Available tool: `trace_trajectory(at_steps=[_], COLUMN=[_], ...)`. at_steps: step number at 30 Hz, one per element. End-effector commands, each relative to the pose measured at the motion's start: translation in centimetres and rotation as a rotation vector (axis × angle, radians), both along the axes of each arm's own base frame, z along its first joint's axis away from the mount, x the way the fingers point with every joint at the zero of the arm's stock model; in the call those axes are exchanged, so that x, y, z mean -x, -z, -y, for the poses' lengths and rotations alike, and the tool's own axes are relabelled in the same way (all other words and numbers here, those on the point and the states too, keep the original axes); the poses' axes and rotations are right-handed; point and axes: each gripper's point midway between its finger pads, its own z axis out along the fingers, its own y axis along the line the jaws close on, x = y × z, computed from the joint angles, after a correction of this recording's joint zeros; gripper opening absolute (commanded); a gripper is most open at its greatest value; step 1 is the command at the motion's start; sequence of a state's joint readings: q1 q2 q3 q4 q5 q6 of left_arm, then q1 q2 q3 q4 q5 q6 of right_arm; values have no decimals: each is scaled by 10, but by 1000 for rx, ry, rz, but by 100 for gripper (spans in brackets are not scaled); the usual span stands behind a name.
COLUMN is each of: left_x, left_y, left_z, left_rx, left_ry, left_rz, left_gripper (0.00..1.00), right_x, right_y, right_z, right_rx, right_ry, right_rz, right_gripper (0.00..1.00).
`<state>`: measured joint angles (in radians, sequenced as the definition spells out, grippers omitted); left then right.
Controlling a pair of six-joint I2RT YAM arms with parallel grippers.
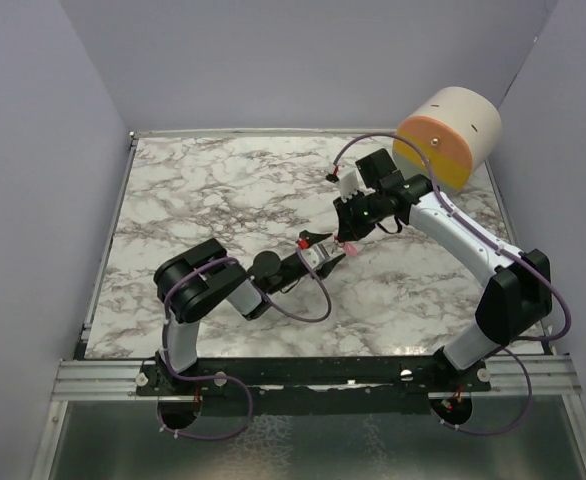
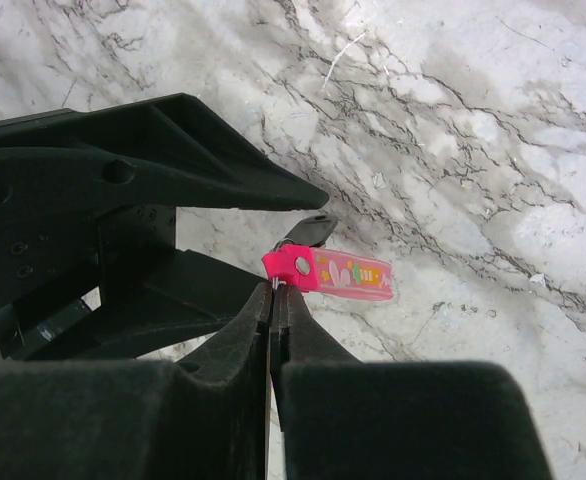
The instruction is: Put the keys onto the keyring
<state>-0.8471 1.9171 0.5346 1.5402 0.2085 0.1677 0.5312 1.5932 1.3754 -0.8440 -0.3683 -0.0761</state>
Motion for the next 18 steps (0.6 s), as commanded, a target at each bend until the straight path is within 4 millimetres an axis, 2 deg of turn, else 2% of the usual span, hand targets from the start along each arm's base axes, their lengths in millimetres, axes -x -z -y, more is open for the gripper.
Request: trace_trajectory(at_steps=[1, 5, 12, 18], left_x=[-1, -5, -10, -10], left_y=[-51, -46, -39, -39], left_z=[1, 0, 0, 3], left_rx=[167, 161, 155, 156], left_ry=[27, 25, 23, 41], left_rz=[136, 124, 108, 112], left_gripper=[59, 53, 50, 41], right_x=[-2, -2, 0, 1], right_y=[-21, -23, -24, -21], right_z=[-10, -9, -8, -7], right_rx=[-57, -59, -62, -60], right_ry=[-23, -21, -22, -21], right_rz=[52, 59, 63, 59], right_gripper=[1, 1, 1, 1])
